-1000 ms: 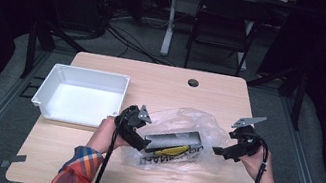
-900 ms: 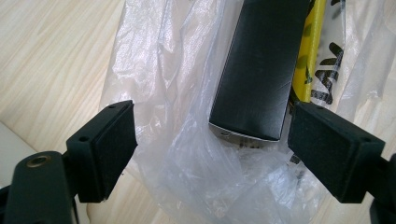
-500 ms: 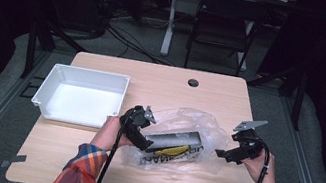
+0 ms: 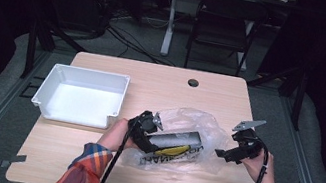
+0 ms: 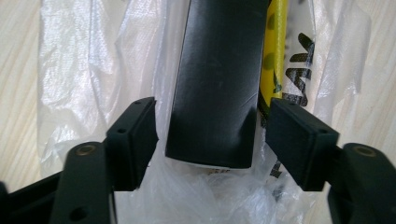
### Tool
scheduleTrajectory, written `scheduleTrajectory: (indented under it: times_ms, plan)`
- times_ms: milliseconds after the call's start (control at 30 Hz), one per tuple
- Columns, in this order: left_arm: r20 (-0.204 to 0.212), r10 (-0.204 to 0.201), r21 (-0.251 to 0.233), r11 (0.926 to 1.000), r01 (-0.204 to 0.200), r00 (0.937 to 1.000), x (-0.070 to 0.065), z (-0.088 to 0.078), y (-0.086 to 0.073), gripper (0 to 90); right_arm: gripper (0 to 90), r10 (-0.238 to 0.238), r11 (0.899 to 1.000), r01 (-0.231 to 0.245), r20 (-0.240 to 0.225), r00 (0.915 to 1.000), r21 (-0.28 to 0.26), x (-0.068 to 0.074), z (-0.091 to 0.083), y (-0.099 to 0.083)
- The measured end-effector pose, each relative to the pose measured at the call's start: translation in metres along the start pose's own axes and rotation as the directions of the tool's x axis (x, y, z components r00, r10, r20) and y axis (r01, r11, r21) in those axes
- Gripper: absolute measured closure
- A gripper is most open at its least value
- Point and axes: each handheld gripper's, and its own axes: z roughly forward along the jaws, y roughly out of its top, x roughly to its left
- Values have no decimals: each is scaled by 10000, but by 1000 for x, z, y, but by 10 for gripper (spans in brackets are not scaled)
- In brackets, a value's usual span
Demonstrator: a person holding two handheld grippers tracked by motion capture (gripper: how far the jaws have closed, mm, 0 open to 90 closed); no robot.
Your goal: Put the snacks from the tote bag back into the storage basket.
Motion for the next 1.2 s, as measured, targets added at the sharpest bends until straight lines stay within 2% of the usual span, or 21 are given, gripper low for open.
scheduleTrajectory:
  times_ms: [167,333,600,633,733,933,1000,1067,1200]
  plan:
    - [-107,170,351,9992,-166,9998,-1,9,4,369,47,-49,10000,49,1,10000,45,0,0,0]
    - [-39,385,625,9973,-382,9992,-2,17,7,397,50,-7,10000,7,75,10000,49,0,2,-1]
    - [-313,576,970,9938,-543,9979,-7,23,9,396,63,52,9998,-56,217,9997,177,1,5,0]
    - [-345,643,1077,9924,-602,9973,-7,24,9,390,63,-24,9996,22,94,10000,272,1,5,0]
    - [-340,517,997,9939,-481,9981,-7,29,10,381,68,-2,9994,-6,214,9998,348,0,6,0]
    - [-219,737,1406,9876,-699,9970,-7,39,13,378,73,124,9994,-133,273,9996,332,-3,6,-2]
    - [-214,921,1648,9824,-874,9955,-7,43,16,375,75,143,9992,-152,252,9996,375,-4,6,-2]
    - [-271,933,1677,9820,-875,9953,-8,45,17,375,75,179,9992,-189,256,9995,362,-3,6,-2]
    - [-91,897,1841,9791,-865,9959,-7,47,19,374,76,203,9992,-211,236,9995,335,-2,6,-1]
